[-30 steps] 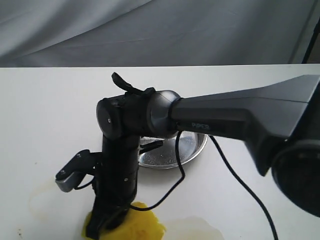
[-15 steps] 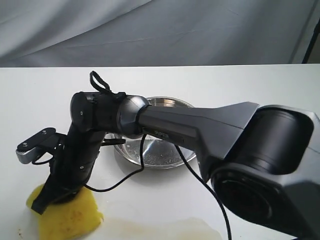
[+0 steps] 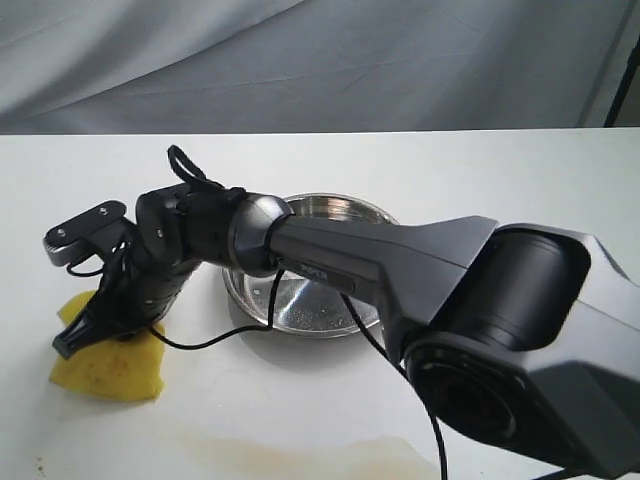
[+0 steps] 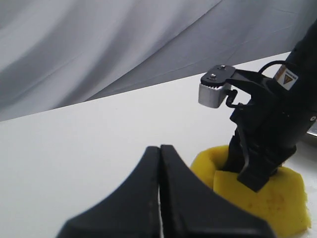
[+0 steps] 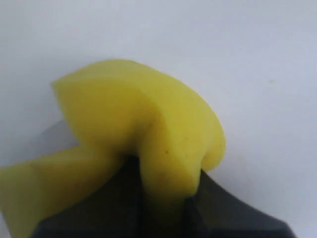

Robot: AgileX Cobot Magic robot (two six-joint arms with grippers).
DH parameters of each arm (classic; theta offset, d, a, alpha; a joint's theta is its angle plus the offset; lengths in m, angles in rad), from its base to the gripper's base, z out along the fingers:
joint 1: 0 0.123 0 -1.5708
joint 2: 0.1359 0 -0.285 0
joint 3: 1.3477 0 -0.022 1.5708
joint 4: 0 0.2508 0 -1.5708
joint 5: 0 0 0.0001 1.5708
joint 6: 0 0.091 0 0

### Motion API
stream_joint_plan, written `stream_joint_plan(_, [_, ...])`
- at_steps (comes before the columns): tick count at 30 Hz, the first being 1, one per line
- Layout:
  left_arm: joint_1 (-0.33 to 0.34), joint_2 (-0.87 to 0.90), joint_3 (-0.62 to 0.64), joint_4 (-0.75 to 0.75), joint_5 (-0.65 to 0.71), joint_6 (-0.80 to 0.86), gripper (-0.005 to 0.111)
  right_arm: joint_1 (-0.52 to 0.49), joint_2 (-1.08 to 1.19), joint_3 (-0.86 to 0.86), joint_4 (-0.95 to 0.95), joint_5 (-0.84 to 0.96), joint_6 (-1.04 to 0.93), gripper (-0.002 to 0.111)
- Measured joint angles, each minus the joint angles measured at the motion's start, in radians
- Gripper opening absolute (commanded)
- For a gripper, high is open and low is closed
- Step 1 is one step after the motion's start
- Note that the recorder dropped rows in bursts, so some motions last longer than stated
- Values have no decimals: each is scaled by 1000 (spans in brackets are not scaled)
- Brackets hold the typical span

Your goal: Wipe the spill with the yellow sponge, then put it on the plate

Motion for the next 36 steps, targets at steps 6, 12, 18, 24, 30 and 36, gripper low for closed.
stream_joint_plan(6, [0, 0, 0, 0, 0, 0, 0, -72, -21, 0, 25, 55, -21, 0])
stream_joint_plan(12, [0, 0, 0, 0, 0, 0, 0, -103, -73, 2, 151, 233, -220, 0])
stream_joint_plan(18, [0, 0, 0, 0, 0, 0, 0, -94, -121, 2, 275, 456, -322, 0])
stream_joint_plan(24, [0, 0, 0, 0, 0, 0, 0, -37, -121, 36, 289, 488, -376, 0])
stream_joint_plan(30, [0, 0, 0, 0, 0, 0, 0, 66, -121, 97, 233, 352, -394, 0])
stream_joint_plan(36, [0, 0, 0, 0, 0, 0, 0, 105, -108, 107, 192, 195, -372, 0])
